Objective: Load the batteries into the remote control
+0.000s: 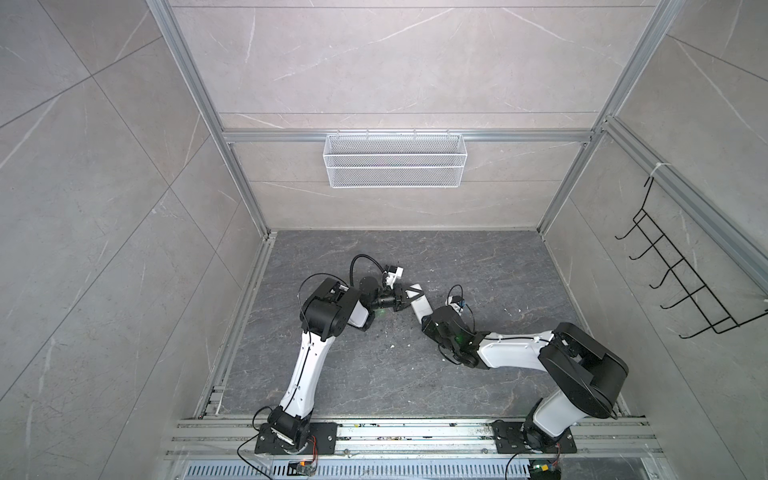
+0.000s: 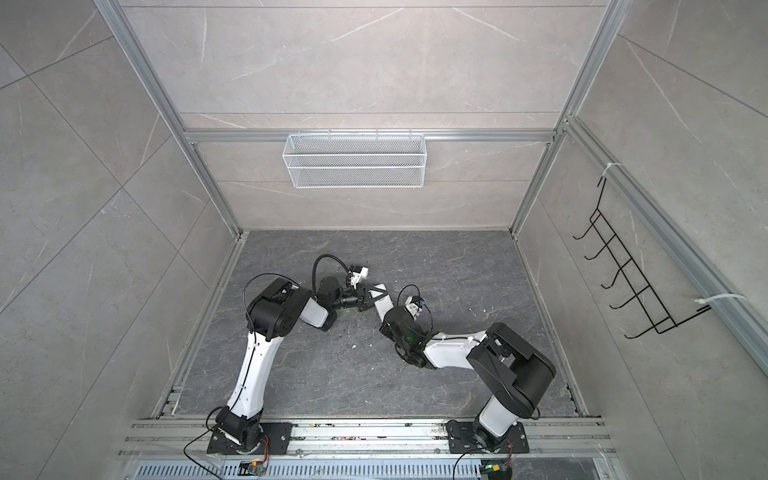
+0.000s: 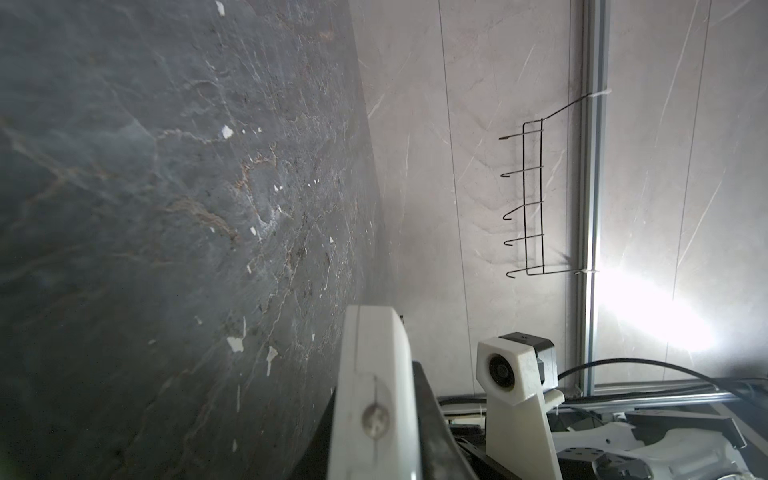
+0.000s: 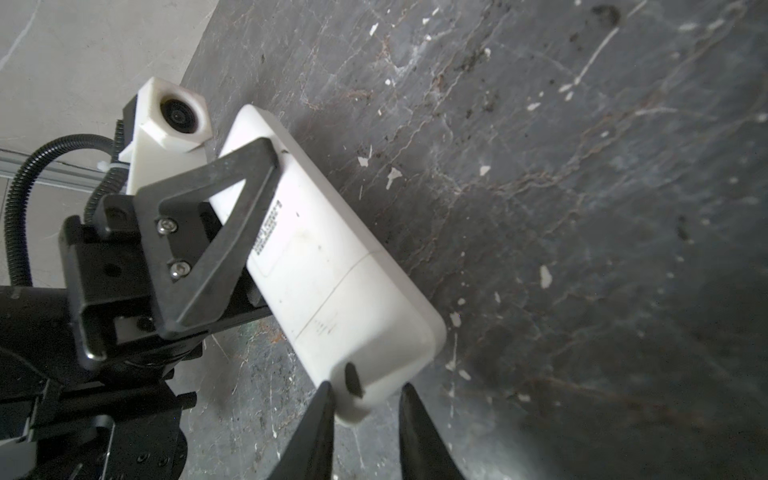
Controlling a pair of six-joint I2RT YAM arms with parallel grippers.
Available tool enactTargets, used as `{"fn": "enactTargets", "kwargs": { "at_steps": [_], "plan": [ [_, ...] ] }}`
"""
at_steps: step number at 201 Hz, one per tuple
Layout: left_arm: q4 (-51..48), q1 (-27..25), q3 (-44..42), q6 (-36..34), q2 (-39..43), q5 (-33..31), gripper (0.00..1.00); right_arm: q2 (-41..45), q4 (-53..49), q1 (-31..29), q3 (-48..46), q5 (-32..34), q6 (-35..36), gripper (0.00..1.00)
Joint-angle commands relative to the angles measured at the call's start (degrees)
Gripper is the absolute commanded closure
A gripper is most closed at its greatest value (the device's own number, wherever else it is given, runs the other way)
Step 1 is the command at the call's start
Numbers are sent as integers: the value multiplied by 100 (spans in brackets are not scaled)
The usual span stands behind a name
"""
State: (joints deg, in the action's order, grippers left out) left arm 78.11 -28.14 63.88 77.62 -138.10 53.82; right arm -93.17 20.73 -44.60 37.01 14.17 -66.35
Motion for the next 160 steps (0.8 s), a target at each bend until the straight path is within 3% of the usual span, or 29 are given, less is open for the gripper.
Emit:
{"fn": "enactTargets", "kwargs": {
  "at_steps": [1,46,101,127,160],
  "plan": [
    [291,-190,-132,563,-16,594,100,213,84,46,403,180,431,72],
    [284,-167,-278,552,159,581,100,380,-629,126,781,48,696,72],
    [289,62,-454,446,100,360,100,921,-3130,187,1372,-311,1178,62],
    [291,81,-462,447,80,338,100,1039,-3084,294,1191,-733,929,49],
    [288,94,-508,443,139,335,100,936,-2657,398,898,-1239,-11,48]
  ]
}}
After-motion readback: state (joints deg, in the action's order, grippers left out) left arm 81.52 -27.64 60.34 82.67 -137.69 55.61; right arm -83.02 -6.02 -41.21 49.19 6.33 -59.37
